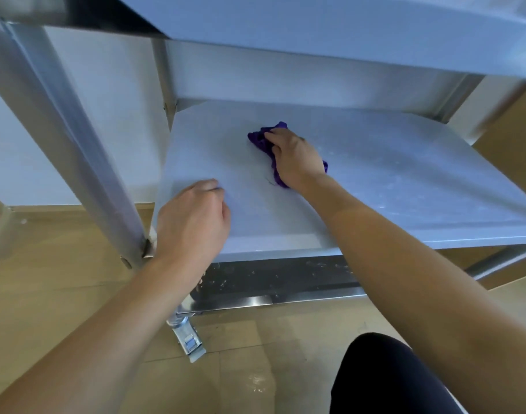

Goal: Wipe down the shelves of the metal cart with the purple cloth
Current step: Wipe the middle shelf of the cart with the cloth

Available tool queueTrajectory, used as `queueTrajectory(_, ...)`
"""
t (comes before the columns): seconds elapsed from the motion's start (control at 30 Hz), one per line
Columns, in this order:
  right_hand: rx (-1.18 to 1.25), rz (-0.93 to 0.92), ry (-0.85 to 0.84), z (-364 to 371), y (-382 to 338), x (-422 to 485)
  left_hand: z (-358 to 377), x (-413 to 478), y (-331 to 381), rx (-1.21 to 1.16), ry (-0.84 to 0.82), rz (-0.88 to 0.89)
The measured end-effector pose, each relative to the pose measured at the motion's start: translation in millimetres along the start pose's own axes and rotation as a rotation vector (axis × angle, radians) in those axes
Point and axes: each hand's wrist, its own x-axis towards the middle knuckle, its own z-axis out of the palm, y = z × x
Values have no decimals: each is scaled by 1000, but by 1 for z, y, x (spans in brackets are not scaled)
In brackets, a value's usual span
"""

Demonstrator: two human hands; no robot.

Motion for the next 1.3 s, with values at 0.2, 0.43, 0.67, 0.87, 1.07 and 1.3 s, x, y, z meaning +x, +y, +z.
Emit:
queueTrajectory(0.2, -12, -110, 43, -4, -9, -51, 1, 1, 6, 74, -3, -3)
queueTrajectory(0.43, 69, -133, 77, 13, -28, -80, 1, 1, 12, 101, -21, -21)
queueTrajectory(0.67, 105, -118, 88, -6, -2, -91, 4, -25, 68, 18, 33, 202)
queueTrajectory(0.87, 117, -57, 104, -31, 46, -104, 20, -44, 113, -77, 0, 256)
queueTrajectory(1.07, 60, 28, 98, -57, 110, -112, 42, -34, 175, -84, -76, 288)
queueTrajectory(1.3, 18, 117, 122, -83, 182, -122, 65, -17, 231, -88, -115, 318)
